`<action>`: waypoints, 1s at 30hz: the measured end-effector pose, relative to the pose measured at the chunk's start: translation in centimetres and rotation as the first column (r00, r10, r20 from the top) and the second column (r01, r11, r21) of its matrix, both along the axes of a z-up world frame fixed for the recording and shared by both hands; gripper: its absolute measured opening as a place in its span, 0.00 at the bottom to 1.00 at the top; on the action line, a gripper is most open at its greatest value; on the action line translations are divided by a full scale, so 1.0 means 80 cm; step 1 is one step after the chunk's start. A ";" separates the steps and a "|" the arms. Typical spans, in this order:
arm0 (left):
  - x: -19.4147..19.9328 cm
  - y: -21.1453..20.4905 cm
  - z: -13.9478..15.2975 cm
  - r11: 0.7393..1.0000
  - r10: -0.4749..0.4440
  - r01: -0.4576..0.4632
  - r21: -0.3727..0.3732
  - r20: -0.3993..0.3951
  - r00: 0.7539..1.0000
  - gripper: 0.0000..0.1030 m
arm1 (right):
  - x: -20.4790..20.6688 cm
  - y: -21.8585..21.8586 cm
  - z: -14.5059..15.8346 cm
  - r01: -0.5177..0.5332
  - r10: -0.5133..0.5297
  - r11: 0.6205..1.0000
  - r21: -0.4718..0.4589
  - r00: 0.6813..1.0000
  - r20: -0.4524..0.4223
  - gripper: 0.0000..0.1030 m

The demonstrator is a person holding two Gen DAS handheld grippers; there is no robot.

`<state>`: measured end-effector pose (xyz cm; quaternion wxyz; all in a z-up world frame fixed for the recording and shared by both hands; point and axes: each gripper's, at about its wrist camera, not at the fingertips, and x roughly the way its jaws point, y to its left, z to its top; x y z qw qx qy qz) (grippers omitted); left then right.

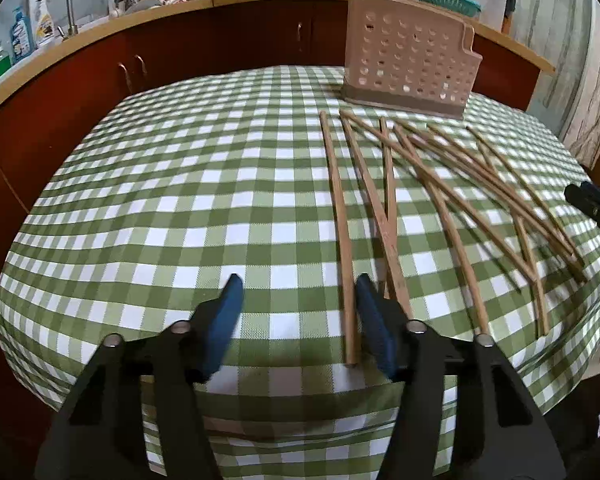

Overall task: Organize utensils
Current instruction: 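Grasp a wooden chopstick with the left gripper while the right gripper grasps another chopstick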

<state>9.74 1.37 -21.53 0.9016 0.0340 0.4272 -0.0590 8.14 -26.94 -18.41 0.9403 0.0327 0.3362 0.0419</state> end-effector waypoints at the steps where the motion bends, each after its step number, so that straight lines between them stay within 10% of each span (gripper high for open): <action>1: -0.002 0.001 0.000 1.000 -0.007 0.007 -0.005 0.006 1.000 0.48 | 0.000 0.000 -0.001 -0.001 0.001 1.000 0.003 1.000 -0.002 0.69; 26: 0.008 0.019 -0.002 1.000 -0.006 0.006 -0.008 0.038 0.999 0.15 | -0.020 -0.023 -0.043 -0.034 0.035 0.999 0.018 0.998 -0.056 0.35; 30: 0.006 0.020 -0.003 1.000 -0.003 0.003 -0.013 0.051 0.999 0.15 | -0.032 -0.025 -0.053 -0.049 0.050 0.998 0.027 0.998 -0.041 0.18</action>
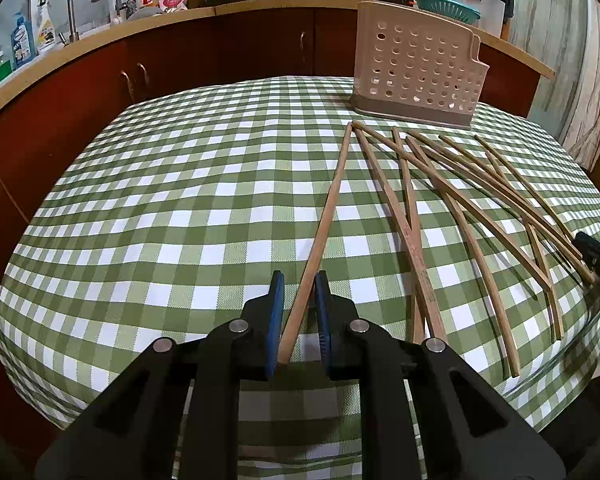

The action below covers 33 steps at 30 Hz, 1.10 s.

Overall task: Organize utensils
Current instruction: 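Grasp a wooden chopstick with the left gripper while the right gripper grasps another chopstick, then lift both held chopsticks upright and carry them over the beige caddy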

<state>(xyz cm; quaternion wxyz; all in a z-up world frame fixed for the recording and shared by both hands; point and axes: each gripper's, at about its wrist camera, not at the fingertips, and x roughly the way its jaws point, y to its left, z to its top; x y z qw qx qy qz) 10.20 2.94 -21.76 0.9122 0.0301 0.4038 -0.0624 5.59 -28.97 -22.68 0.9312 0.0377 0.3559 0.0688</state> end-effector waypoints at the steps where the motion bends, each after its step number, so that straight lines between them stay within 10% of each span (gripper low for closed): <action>1: 0.000 0.001 0.000 1.000 0.002 -0.002 -0.007 0.002 1.000 0.15 | -0.004 0.000 -0.002 -0.001 0.001 1.000 -0.002 1.000 0.013 0.16; 33: -0.040 0.006 0.096 0.999 0.035 -0.032 -0.013 0.276 0.961 0.06 | -0.038 0.000 0.095 0.040 -0.030 0.999 -0.033 0.963 0.269 0.06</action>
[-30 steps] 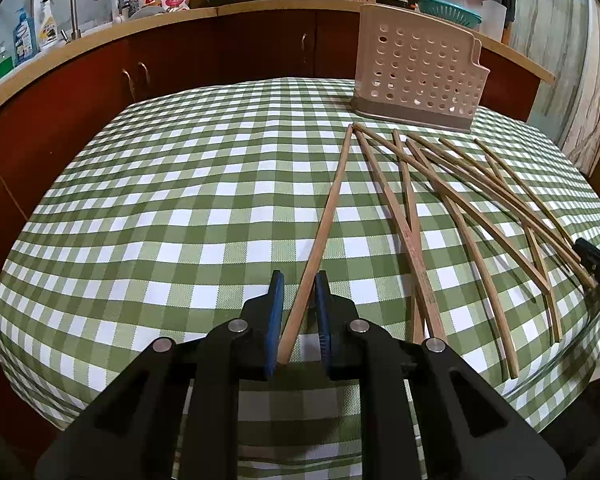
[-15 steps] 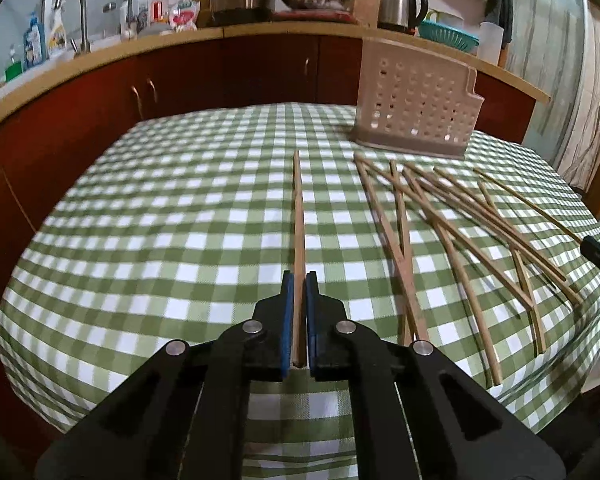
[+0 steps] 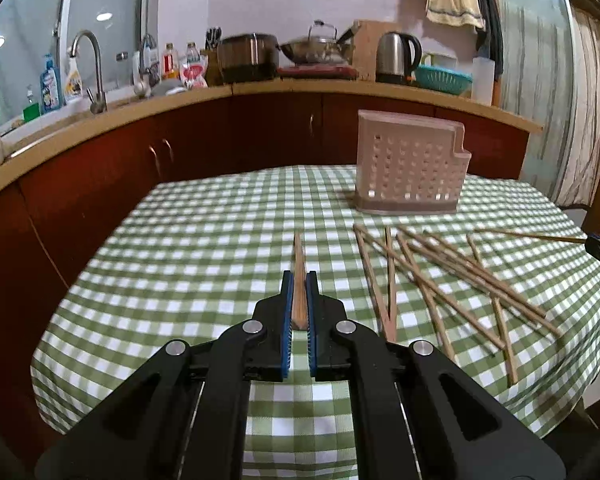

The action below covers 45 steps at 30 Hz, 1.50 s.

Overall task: Organize utensils
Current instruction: 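Lift both held chopsticks upright and carry them over the beige caddy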

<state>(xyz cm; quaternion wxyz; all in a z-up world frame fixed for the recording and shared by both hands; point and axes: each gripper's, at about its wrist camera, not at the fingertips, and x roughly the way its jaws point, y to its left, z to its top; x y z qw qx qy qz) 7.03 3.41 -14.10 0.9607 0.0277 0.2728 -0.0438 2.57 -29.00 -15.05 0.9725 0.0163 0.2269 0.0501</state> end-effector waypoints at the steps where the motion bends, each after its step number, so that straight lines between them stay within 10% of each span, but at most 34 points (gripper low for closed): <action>1: -0.001 0.000 0.005 1.000 0.002 -0.002 -0.001 0.011 1.000 0.06 | -0.001 0.000 0.005 0.001 -0.001 1.000 0.001 1.000 0.010 0.06; 45: 0.050 -0.025 0.132 0.992 -0.091 0.103 -0.070 0.155 0.984 0.06 | 0.042 -0.015 0.118 -0.027 0.011 0.996 0.087 0.984 0.180 0.06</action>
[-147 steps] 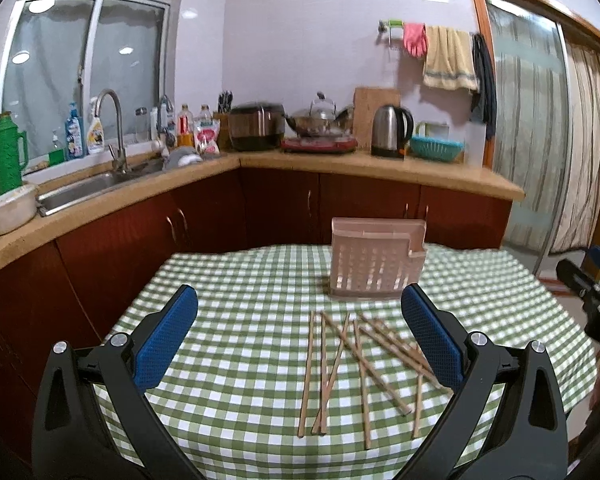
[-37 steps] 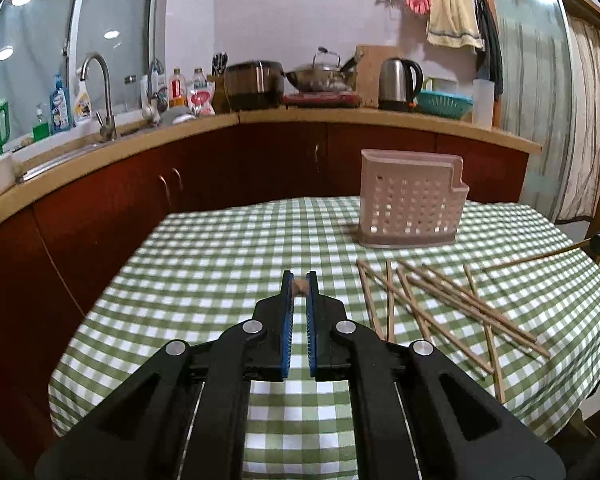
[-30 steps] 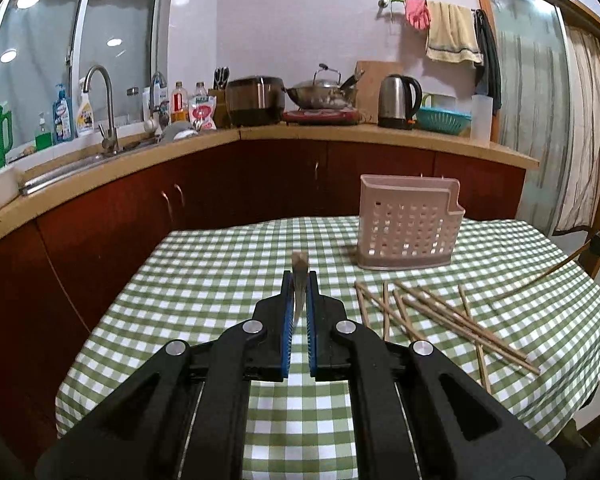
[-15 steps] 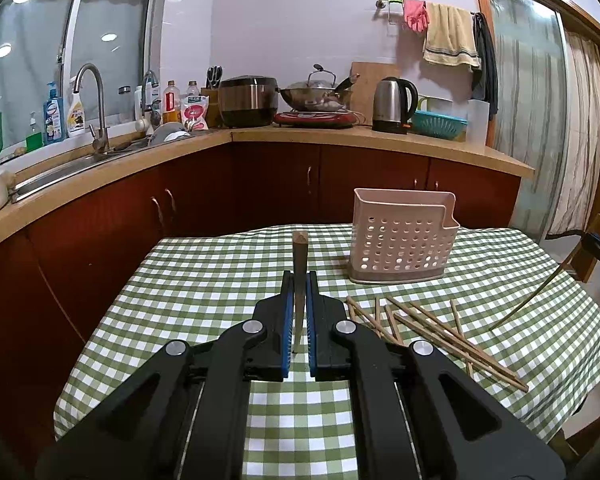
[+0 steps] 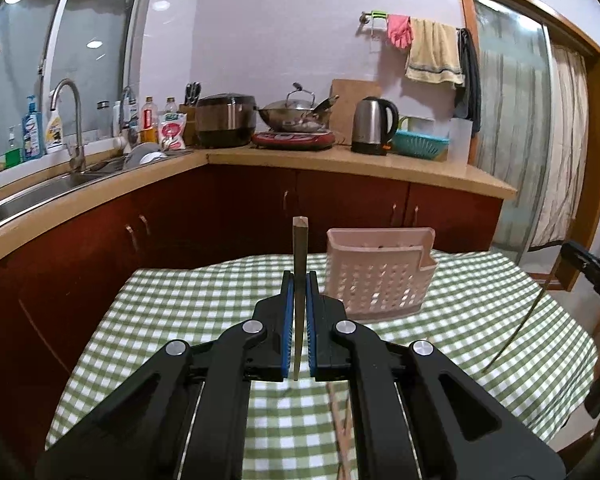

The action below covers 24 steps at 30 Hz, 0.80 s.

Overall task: Organize utensils
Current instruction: 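Lift both held chopsticks upright and carry them over the beige caddy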

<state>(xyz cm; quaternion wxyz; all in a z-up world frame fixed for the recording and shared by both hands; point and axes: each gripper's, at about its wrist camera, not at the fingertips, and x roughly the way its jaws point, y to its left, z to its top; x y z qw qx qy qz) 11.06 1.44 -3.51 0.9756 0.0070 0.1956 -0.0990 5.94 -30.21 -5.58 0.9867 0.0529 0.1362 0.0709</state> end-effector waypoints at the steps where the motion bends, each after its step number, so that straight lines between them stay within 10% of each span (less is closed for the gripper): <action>1: 0.003 -0.002 0.004 1.000 -0.008 0.008 -0.008 0.000 1.000 0.06 | 0.004 -0.001 0.004 -0.006 0.006 1.000 0.008 1.000 0.006 0.06; 24: 0.112 -0.057 0.109 0.992 -0.090 0.103 -0.070 0.169 0.982 0.06 | 0.142 0.009 0.085 -0.049 0.043 0.998 0.024 0.975 0.218 0.06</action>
